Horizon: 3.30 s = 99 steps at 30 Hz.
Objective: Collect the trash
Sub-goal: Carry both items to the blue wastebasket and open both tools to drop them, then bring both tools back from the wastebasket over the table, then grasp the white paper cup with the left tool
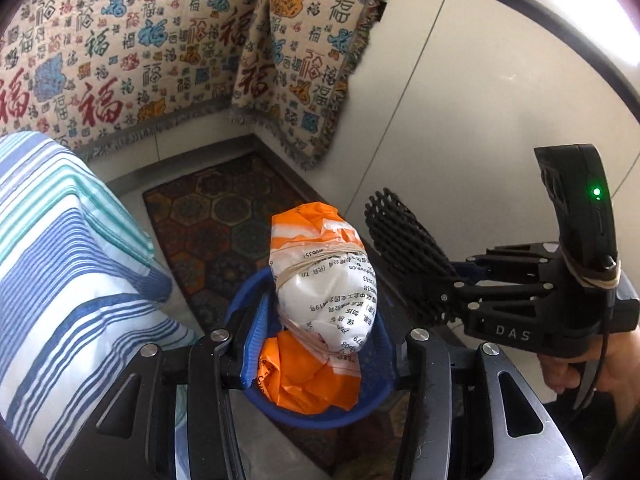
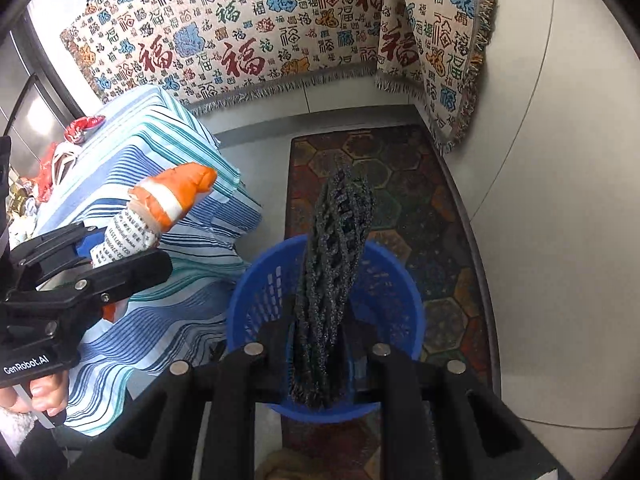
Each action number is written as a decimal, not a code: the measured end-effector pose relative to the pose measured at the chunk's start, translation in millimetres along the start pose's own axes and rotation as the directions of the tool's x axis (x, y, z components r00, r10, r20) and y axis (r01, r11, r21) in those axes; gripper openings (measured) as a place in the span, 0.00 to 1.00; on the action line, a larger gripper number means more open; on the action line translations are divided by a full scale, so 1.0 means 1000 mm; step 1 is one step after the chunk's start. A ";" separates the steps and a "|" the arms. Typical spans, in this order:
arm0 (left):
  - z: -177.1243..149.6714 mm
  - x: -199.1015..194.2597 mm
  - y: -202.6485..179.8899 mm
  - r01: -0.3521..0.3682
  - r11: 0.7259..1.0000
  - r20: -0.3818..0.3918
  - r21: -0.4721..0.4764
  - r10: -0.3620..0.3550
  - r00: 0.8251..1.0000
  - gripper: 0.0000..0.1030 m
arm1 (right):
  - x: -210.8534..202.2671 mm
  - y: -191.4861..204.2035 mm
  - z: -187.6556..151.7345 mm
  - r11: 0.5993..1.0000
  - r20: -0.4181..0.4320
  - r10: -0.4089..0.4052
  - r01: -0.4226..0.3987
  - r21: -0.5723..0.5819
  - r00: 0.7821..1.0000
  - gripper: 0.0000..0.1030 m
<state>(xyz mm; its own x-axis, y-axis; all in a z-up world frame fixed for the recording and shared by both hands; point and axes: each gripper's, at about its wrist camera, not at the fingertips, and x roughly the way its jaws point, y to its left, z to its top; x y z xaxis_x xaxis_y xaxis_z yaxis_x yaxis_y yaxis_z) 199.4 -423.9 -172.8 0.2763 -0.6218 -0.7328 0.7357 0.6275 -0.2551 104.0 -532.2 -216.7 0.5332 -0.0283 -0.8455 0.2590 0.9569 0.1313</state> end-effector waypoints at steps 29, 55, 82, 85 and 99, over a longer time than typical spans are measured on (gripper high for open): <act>0.007 -0.054 0.011 -0.054 0.995 0.155 -0.089 0.068 0.986 0.82 | -0.021 0.013 0.014 0.995 0.123 -0.074 0.081 -0.050 0.990 0.64; -0.180 -0.279 0.216 -0.522 0.805 0.056 -0.283 0.557 0.829 0.89 | -0.056 0.306 0.014 0.901 0.281 0.219 -0.082 -0.427 0.934 0.67; -0.195 -0.312 0.373 -0.508 0.828 -0.079 -0.237 0.505 0.860 1.00 | 0.010 0.422 -0.015 0.831 0.067 0.238 -0.168 -0.530 0.969 0.79; -0.190 -0.311 0.382 -0.471 0.861 -0.073 -0.191 0.466 0.882 1.00 | 0.009 0.422 -0.015 0.831 0.066 0.238 -0.168 -0.530 0.969 0.79; -0.148 -0.329 0.446 -0.385 0.878 0.046 -0.283 0.414 0.909 0.99 | 0.012 0.425 -0.014 0.828 0.059 0.240 -0.173 -0.533 0.969 0.82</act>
<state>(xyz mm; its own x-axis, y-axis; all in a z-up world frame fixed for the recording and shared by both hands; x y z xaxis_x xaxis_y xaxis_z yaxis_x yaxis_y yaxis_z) 344.8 129.7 -138.9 0.5839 -0.3273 -0.7429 0.3647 0.9233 -0.1202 209.0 -121.8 -178.0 0.6264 0.1856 -0.7570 -0.3071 0.9514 -0.0209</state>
